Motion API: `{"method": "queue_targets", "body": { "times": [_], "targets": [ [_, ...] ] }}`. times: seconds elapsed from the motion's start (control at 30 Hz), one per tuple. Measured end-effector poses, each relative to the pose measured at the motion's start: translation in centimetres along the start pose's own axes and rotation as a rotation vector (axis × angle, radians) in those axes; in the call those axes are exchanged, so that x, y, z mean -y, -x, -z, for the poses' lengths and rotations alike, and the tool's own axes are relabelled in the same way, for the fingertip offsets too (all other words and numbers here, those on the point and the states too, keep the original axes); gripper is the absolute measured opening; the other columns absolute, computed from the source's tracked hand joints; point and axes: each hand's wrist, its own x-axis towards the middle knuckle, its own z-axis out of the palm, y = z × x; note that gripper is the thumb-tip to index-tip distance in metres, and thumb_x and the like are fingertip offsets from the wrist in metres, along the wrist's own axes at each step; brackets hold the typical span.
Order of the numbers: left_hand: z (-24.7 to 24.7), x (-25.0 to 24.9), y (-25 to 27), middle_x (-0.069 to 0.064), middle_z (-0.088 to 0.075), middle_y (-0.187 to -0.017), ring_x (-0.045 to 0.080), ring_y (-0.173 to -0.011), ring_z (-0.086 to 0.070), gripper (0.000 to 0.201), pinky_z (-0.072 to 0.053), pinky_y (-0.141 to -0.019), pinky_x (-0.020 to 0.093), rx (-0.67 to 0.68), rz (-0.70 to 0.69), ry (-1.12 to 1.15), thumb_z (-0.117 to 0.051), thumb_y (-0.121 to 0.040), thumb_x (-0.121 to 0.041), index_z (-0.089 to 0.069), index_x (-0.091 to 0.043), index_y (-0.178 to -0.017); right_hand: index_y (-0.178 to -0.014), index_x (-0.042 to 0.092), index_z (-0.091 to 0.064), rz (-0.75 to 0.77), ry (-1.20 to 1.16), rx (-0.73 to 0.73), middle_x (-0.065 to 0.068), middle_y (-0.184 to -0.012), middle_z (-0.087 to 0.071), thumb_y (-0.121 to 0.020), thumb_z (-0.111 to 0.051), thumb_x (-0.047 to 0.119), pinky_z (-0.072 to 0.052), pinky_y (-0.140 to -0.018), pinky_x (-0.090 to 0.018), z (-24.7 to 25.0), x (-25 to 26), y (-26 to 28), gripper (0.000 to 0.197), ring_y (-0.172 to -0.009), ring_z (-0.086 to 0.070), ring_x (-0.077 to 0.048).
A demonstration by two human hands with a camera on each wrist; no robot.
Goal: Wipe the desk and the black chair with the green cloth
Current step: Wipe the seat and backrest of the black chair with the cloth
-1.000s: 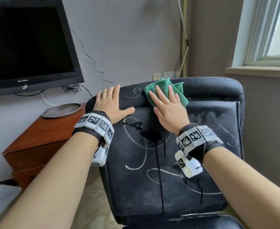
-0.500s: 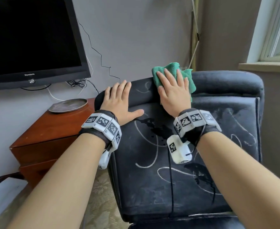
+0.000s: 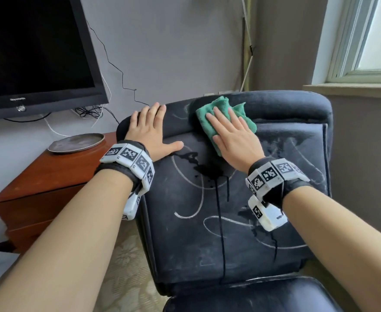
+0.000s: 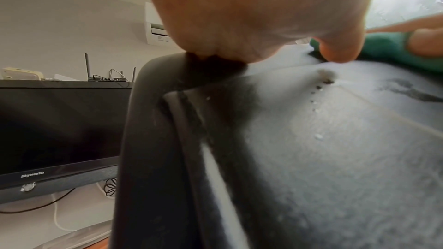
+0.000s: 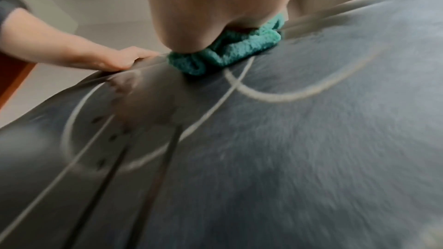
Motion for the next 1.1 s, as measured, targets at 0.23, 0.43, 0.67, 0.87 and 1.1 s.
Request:
{"method": "queue_targets", "body": {
  "times": [0.23, 0.43, 0.67, 0.87, 1.1],
  "targets": [
    [-0.4, 0.2, 0.0, 0.005, 0.005, -0.158, 0.024, -0.145, 0.003, 0.100, 0.001, -0.117, 0.043, -0.029, -0.008, -0.017, -0.038, -0.084, -0.071, 0.007, -0.011, -0.150, -0.151, 0.027, -0.016, -0.369, -0.139, -0.088, 0.003, -0.159, -0.007, -0.102, -0.028, 0.028, -0.002, -0.117, -0.044, 0.8, 0.1, -4.2, 0.050, -0.146, 0.004, -0.030],
    [-0.8, 0.3, -0.3, 0.004, 0.003, -0.159, 0.023, -0.145, 0.003, 0.100, 0.001, -0.117, 0.043, -0.056, -0.001, -0.002, -0.039, -0.083, -0.071, 0.005, -0.012, -0.151, -0.149, 0.023, -0.023, -0.081, -0.118, -0.062, 0.001, -0.158, -0.015, -0.099, -0.037, 0.016, -0.002, -0.116, -0.044, 0.2, 1.4, -4.1, 0.053, -0.146, -0.001, -0.032],
    [-0.7, -1.0, -0.6, 0.004, -0.004, -0.158, 0.022, -0.144, -0.001, 0.093, 0.002, -0.116, 0.042, -0.118, 0.051, 0.123, -0.044, -0.085, -0.066, -0.005, -0.011, -0.151, -0.150, 0.011, -0.017, -0.213, -0.024, -0.081, -0.008, -0.158, -0.011, -0.096, -0.036, 0.005, -0.007, -0.119, -0.042, 1.8, -5.4, -2.3, 0.058, -0.145, -0.005, -0.035],
    [-0.6, -1.0, -0.5, 0.005, -0.006, -0.158, 0.021, -0.144, -0.003, 0.094, 0.001, -0.117, 0.042, -0.129, 0.052, 0.124, -0.046, -0.085, -0.065, -0.007, -0.011, -0.151, -0.150, 0.009, -0.017, -0.439, -0.043, -0.139, -0.010, -0.158, -0.010, -0.097, -0.036, 0.007, -0.005, -0.118, -0.039, 3.2, -11.6, 1.0, 0.057, -0.145, -0.004, -0.037],
    [-0.7, -1.0, -0.2, 0.006, -0.006, -0.158, 0.022, -0.144, -0.003, 0.097, 0.002, -0.116, 0.044, -0.119, 0.080, 0.108, -0.044, -0.084, -0.067, -0.006, -0.009, -0.151, -0.143, 0.006, -0.036, -0.312, -0.169, -0.157, -0.015, -0.153, -0.026, -0.096, -0.041, 0.004, -0.013, -0.116, -0.035, 2.5, -10.1, 4.2, 0.048, -0.142, -0.021, -0.034]
  ]
}}
